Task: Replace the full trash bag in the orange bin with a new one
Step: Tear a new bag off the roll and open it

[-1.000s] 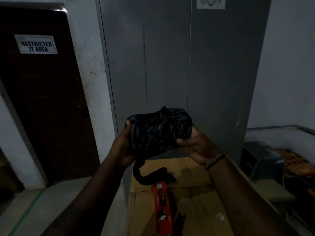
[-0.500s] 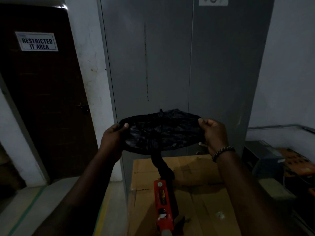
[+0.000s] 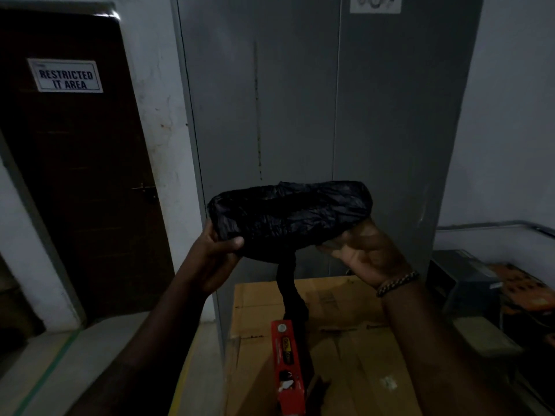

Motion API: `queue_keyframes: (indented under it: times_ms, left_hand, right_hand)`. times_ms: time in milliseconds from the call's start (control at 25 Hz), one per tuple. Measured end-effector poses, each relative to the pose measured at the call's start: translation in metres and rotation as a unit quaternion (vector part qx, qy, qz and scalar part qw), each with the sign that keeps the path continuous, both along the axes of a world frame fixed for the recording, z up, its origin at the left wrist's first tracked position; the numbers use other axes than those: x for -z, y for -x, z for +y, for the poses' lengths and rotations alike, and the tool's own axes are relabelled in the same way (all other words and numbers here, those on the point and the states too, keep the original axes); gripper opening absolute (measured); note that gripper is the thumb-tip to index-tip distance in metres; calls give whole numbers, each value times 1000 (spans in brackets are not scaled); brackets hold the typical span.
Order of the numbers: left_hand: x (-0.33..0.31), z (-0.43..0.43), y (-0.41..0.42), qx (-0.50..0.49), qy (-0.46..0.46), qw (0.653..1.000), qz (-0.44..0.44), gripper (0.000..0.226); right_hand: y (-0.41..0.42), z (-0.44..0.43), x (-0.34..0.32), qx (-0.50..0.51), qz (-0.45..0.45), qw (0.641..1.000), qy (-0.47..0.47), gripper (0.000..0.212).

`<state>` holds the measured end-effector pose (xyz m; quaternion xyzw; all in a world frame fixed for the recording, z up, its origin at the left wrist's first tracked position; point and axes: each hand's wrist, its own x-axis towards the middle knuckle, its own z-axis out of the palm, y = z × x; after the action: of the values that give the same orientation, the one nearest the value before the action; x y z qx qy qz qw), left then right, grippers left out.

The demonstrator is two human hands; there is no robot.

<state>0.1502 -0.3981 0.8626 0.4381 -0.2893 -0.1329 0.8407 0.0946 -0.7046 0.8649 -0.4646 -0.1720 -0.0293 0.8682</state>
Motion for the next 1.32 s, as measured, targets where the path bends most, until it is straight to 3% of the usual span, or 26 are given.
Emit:
queue_keyframes:
  times_ms: [120,200,280,400,560,680,760,840,1000,1120,1320]
  left_hand:
    - [1,-10,7,-93,-156,983,16,55]
    - [4,-11,5,-121,-263,956,38,35]
    - [7,-9,4,-115,-306,942,71,25]
    - [2,-3,0,-146,-259,949,107,23]
    - [-4,14,-19,-205,-126,953,187,24]
    - [-2,22,-28,-152,-11,962,224,39]
    - [0,17,-24,-97,31,973,206,33]
    - [8,8,-18,-43,2,985,168,33]
    - [30,-14,-16,17,-73,988,134,73]
    - [33,-31,-9,-28,-116,980,158,53]
    - [36,-43,0,-52,-175,967,176,30]
  right_hand:
    - [-3,17,0,134,48,982,122,39]
    - [-4,25,-2,196,74,970,127,26]
    - [-8,23,0,233,87,959,134,18]
    - [-13,11,3,284,107,945,123,14]
    - [-14,-8,3,349,145,923,73,10]
    - [-15,-11,3,326,161,931,37,13]
    - [-14,-6,1,261,152,953,-24,21]
    - [-12,-1,-1,196,121,970,-77,29]
    - [-9,6,4,112,51,990,-62,42]
    - [-7,20,6,112,64,991,27,51]
    - [-10,31,13,177,113,974,82,25]
